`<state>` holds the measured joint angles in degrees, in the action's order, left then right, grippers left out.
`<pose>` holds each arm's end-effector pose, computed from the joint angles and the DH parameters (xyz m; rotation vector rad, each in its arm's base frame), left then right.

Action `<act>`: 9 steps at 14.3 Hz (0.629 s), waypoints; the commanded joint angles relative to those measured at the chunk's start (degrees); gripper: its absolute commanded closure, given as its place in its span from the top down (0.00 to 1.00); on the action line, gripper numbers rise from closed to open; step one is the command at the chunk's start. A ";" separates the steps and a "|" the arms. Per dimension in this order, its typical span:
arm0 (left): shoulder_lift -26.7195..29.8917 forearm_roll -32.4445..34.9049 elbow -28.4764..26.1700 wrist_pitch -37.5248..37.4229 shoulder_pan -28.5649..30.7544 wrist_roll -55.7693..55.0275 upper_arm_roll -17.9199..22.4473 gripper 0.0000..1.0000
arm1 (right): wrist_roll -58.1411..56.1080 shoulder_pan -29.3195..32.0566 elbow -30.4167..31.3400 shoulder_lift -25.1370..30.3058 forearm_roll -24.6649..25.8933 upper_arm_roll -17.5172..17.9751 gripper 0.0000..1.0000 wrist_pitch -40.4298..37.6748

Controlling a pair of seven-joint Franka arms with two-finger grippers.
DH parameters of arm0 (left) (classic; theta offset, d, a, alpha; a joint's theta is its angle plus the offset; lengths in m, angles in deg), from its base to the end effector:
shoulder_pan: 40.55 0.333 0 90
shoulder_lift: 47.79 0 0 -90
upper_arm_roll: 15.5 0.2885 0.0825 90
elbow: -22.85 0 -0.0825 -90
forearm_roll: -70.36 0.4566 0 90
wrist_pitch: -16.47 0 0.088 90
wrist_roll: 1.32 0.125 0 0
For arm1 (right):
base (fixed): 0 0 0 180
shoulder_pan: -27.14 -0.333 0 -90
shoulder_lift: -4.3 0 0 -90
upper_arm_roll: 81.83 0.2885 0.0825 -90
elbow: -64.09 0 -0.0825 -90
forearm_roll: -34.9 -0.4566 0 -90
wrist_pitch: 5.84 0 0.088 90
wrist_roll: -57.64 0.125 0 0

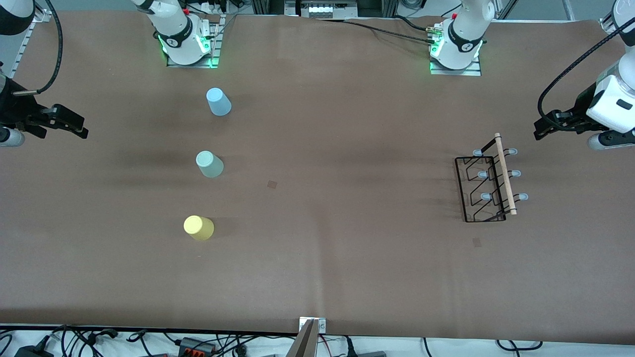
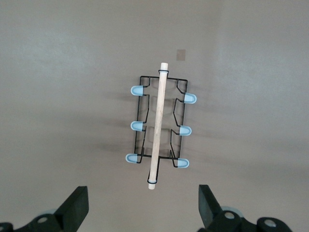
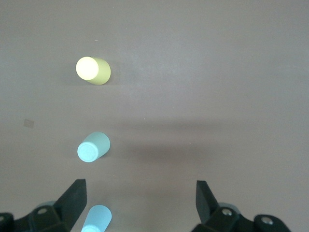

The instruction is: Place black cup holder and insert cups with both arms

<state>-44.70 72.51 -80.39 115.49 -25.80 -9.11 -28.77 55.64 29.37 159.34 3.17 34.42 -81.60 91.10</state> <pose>0.6163 0.0182 0.4988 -3.0816 -0.2408 0.0285 0.6400 -0.0214 0.5269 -3.1335 0.0015 -0.0158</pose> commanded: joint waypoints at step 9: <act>-4.48 -0.57 0.06 3.80 0.45 0.93 0.26 1.00 | -0.02 0.32 0.55 1.04 0.57 0.64 1.00 -0.35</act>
<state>-46.10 72.51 -80.38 116.83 -25.79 -9.03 -28.78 55.64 29.36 159.34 3.17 34.42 -81.60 91.10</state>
